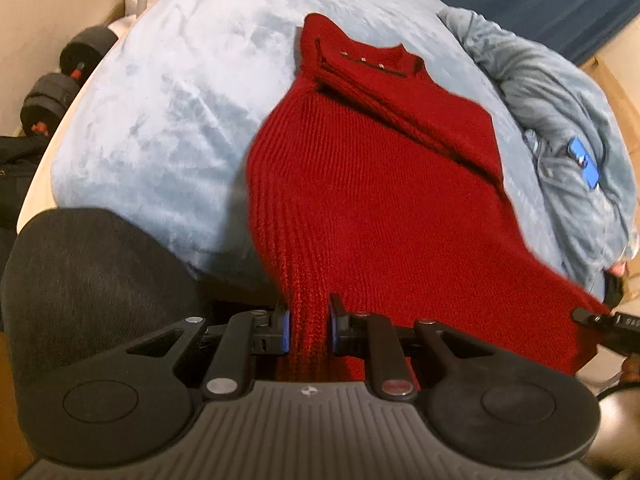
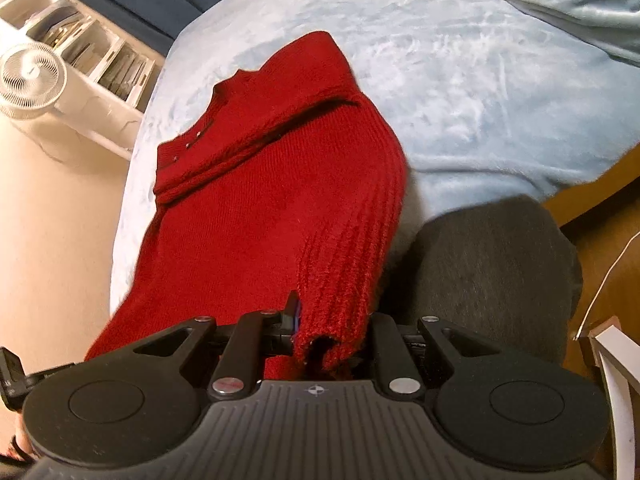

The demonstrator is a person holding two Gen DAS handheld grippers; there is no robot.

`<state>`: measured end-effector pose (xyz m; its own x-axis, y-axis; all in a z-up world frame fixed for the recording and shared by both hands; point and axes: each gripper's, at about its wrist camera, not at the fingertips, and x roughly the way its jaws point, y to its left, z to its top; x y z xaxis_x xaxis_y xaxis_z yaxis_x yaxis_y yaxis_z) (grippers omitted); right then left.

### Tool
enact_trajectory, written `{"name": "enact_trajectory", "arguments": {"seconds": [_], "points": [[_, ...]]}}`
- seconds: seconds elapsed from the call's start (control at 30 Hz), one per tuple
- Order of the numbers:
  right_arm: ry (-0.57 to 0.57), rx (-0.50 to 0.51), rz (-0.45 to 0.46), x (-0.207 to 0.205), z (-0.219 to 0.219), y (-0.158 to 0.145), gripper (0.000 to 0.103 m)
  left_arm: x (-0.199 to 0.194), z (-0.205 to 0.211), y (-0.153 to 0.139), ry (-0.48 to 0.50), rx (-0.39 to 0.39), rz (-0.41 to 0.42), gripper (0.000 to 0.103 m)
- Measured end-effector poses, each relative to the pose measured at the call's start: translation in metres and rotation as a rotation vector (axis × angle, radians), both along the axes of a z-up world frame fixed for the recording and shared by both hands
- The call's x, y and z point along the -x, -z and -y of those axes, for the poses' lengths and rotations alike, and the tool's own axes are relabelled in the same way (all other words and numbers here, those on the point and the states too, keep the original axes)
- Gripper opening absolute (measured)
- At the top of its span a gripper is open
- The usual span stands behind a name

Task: Fold small clothes
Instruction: 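Lower both grippers to the cardigan hem and grasp it, then lift the hem with both grippers and fold it over toward the collar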

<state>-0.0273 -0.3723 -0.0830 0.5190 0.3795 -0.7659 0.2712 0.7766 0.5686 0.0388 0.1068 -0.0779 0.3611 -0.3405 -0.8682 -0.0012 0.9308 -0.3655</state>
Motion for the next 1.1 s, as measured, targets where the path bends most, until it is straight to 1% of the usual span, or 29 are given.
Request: {"name": "enact_trajectory", "arguments": {"seconds": [0.07, 0.17, 0.23, 0.3, 0.33, 0.37, 0.4, 0.43, 0.47, 0.5, 0.53, 0.57, 0.6, 0.67, 0.7, 0.77, 0.8, 0.9, 0.97, 1.0, 1.03, 1.07, 1.1], "points": [[0.004, -0.008, 0.004, -0.02, 0.006, -0.009, 0.015, -0.018, -0.001, -0.009, -0.013, 0.016, -0.004, 0.019], [-0.009, 0.006, 0.035, -0.07, 0.018, -0.027, 0.015, -0.066, 0.003, -0.028, -0.01, 0.032, 0.016, 0.019], [-0.022, 0.036, 0.056, -0.118, 0.022, -0.039, 0.015, -0.111, 0.009, -0.043, -0.004, 0.028, 0.047, 0.019], [-0.031, 0.072, 0.074, -0.176, 0.022, -0.047, 0.015, -0.167, 0.022, -0.056, 0.009, -0.001, 0.096, 0.019], [-0.01, 0.09, 0.07, -0.206, 0.022, -0.045, 0.015, -0.199, 0.024, -0.059, -0.002, -0.01, 0.118, 0.019], [0.027, 0.105, 0.054, -0.236, 0.025, -0.041, 0.016, -0.23, 0.025, -0.06, -0.021, -0.001, 0.13, 0.022], [0.069, 0.13, 0.033, -0.27, 0.027, -0.033, 0.02, -0.266, 0.025, -0.058, -0.037, 0.019, 0.15, 0.03], [0.097, 0.161, 0.028, -0.295, 0.029, -0.027, 0.029, -0.296, 0.025, -0.055, -0.061, 0.02, 0.171, 0.033], [0.119, 0.194, 0.039, -0.315, 0.031, -0.02, 0.035, -0.324, 0.024, -0.051, -0.11, 0.01, 0.181, 0.044], [0.153, 0.237, 0.083, -0.328, 0.034, -0.014, 0.049, -0.347, 0.023, -0.05, -0.177, -0.035, 0.217, 0.06], [0.174, 0.255, 0.136, -0.332, 0.036, -0.01, 0.06, -0.358, 0.019, -0.049, -0.213, -0.073, 0.257, 0.07], [0.19, 0.232, 0.178, -0.332, 0.041, -0.004, 0.063, -0.366, 0.017, -0.048, -0.25, -0.106, 0.289, 0.087], [0.207, 0.192, 0.193, -0.328, 0.046, 0.004, 0.067, -0.368, 0.014, -0.044, -0.278, -0.128, 0.305, 0.09], [0.229, 0.101, 0.189, -0.315, 0.058, 0.025, 0.069, -0.365, 0.012, -0.025, -0.245, -0.121, 0.292, 0.09], [0.244, 0.082, 0.186, -0.308, 0.065, 0.037, 0.069, -0.361, 0.013, -0.015, -0.225, -0.122, 0.274, 0.09], [0.273, 0.095, 0.18, -0.298, 0.068, 0.054, 0.069, -0.349, 0.019, 0.007, -0.181, -0.134, 0.248, 0.09], [0.288, 0.106, 0.162, -0.298, 0.068, 0.063, 0.069, -0.346, 0.025, 0.018, -0.155, -0.134, 0.236, 0.09], [0.322, 0.101, 0.086, -0.303, 0.066, 0.087, 0.071, -0.346, 0.044, 0.042, -0.117, -0.143, 0.192, 0.09], [0.301, 0.079, 0.048, -0.313, 0.062, 0.101, 0.073, -0.352, 0.058, 0.054, -0.092, -0.183, 0.172, 0.092], [0.287, 0.062, 0.033, -0.316, 0.059, 0.107, 0.072, -0.358, 0.068, 0.057, -0.07, -0.219, 0.173, 0.092], [0.279, 0.034, 0.028, -0.318, 0.055, 0.111, 0.068, -0.364, 0.078, 0.062, -0.048, -0.261, 0.178, 0.092], [0.278, 0.011, 0.04, -0.319, 0.053, 0.112, 0.058, -0.367, 0.083, 0.065, -0.032, -0.298, 0.19, 0.075], [0.279, 0.018, 0.064, -0.319, 0.05, 0.108, 0.03, -0.37, 0.089, 0.067, -0.009, -0.32, 0.21, 0.014]]}}
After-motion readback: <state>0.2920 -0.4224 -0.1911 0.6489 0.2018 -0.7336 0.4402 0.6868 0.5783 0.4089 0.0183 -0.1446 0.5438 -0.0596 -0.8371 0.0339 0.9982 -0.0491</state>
